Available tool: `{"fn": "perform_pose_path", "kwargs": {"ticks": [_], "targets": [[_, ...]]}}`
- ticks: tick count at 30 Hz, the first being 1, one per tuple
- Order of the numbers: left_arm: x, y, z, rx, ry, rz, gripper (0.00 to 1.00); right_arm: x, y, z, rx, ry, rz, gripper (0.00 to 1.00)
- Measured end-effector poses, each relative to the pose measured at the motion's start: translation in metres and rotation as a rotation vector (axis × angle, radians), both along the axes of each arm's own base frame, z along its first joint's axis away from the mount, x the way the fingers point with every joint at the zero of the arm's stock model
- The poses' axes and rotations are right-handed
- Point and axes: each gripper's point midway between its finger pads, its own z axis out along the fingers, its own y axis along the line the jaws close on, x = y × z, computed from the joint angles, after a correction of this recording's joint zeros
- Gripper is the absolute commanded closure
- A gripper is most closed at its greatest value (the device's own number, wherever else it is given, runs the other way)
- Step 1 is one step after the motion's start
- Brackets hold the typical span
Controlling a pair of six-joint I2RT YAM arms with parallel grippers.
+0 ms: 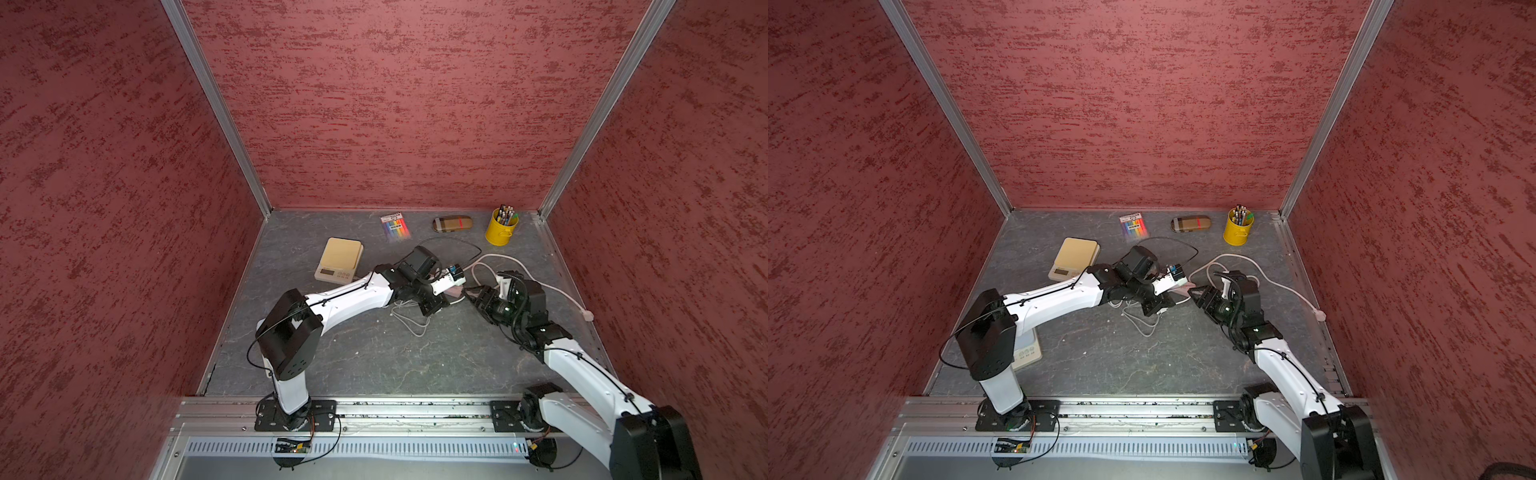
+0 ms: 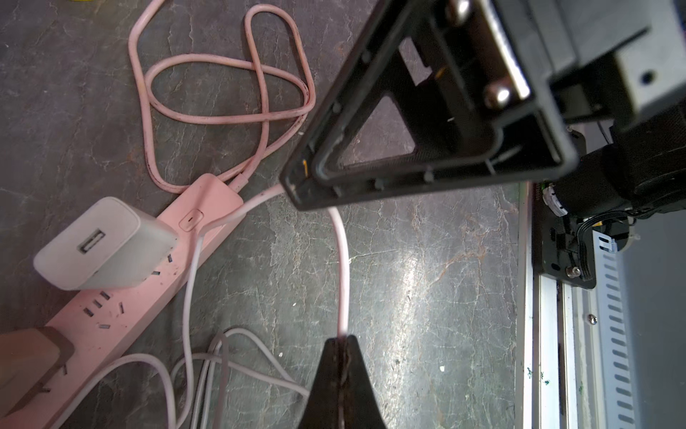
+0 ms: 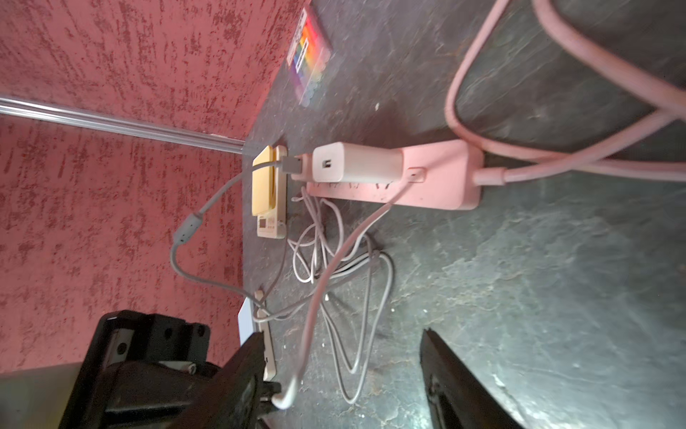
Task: Charge the electronic scale
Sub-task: Pick up the charging cable from the center of the board, then adjust the charging cable at the center of the board.
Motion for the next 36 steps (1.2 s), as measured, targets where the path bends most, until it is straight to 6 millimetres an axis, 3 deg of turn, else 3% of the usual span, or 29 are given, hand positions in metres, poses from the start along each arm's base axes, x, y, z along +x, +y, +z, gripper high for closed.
{"fn": "perform_pose_path", "kwargs": {"ticks": [2,5,10,11,12,13,14,16,19,26,31,36], "targets": [[-0.001,0.0,0.0,-0.003,0.012,0.009,1.0,-0.001,0.01,0.002,0.018,0.005,0.025,0.41],[-0.002,-0.001,-0.001,-0.005,0.024,0.017,1.0,0.002,0.023,0.007,0.038,0.009,0.052,0.66],[-0.004,0.002,-0.001,-0.008,0.033,0.026,1.0,0.006,0.033,0.016,0.069,-0.016,0.069,0.99],[-0.004,0.003,0.001,-0.016,0.028,0.029,0.97,0.007,0.034,0.018,0.076,-0.017,0.068,1.0],[-0.004,0.004,0.003,-0.025,0.022,0.031,0.85,0.008,0.034,0.019,0.081,-0.02,0.067,1.0],[-0.005,0.005,0.006,-0.036,0.018,0.034,0.64,0.008,0.035,0.022,0.091,-0.03,0.07,1.0],[-0.005,0.006,0.009,-0.05,0.017,0.037,0.52,0.009,0.036,0.025,0.097,-0.04,0.074,1.0],[-0.007,0.011,0.015,-0.088,0.028,0.045,0.4,0.011,0.039,0.034,0.112,-0.077,0.082,1.0],[-0.006,0.028,0.026,-0.188,0.074,0.087,0.38,0.012,0.042,0.047,0.135,-0.132,0.103,1.0],[0.015,0.092,0.046,-0.446,0.159,0.242,0.44,0.008,0.049,0.086,0.191,-0.282,0.161,1.0],[-0.002,0.094,0.052,-0.505,0.172,0.201,0.47,0.004,0.053,0.094,0.208,-0.317,0.201,1.0],[-0.007,0.088,0.054,-0.527,0.159,0.178,0.46,0.004,0.057,0.1,0.227,-0.33,0.23,1.0]]}}
